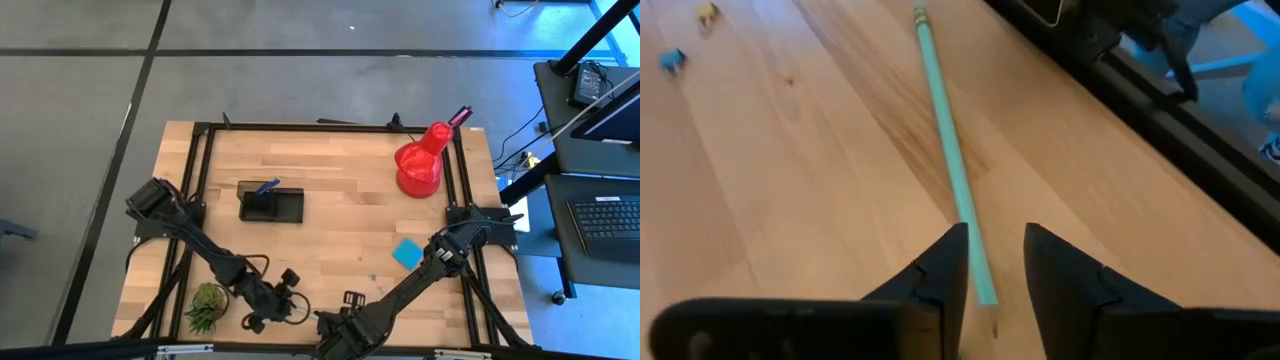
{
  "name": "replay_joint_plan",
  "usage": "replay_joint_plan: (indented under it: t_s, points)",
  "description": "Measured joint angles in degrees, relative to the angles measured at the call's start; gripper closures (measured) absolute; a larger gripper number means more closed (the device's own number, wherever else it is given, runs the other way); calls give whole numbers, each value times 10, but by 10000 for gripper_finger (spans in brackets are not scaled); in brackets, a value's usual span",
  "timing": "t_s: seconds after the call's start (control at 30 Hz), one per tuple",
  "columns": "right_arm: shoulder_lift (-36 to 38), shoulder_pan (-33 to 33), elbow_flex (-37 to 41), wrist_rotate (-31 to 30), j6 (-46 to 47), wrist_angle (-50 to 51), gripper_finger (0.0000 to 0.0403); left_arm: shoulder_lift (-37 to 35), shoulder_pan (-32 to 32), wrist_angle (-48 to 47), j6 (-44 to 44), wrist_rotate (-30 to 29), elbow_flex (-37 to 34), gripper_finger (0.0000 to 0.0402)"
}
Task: Pick and place office supplies into organizer
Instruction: Put the blue pencil into the black desk organizer
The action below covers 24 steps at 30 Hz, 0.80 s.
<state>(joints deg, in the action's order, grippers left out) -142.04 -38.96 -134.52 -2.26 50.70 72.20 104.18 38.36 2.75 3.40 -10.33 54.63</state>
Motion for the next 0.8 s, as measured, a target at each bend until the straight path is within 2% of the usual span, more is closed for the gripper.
replay_joint_plan:
  t_s: [0.27, 0.37, 0.5, 0.8]
  points:
    - [0, 0, 0, 0, 0, -8, 242, 4, -15, 0, -3, 31, 0, 387]
    - [0, 0, 0, 0, 0, -8, 242, 7, -20, 0, -3, 59, 0, 399]
    - [0, 0, 0, 0, 0, -8, 242, 18, -22, -3, -11, 81, 0, 384]
    - [0, 0, 1, 0, -2, -8, 242, 24, -22, 1, -19, 54, 0, 313]
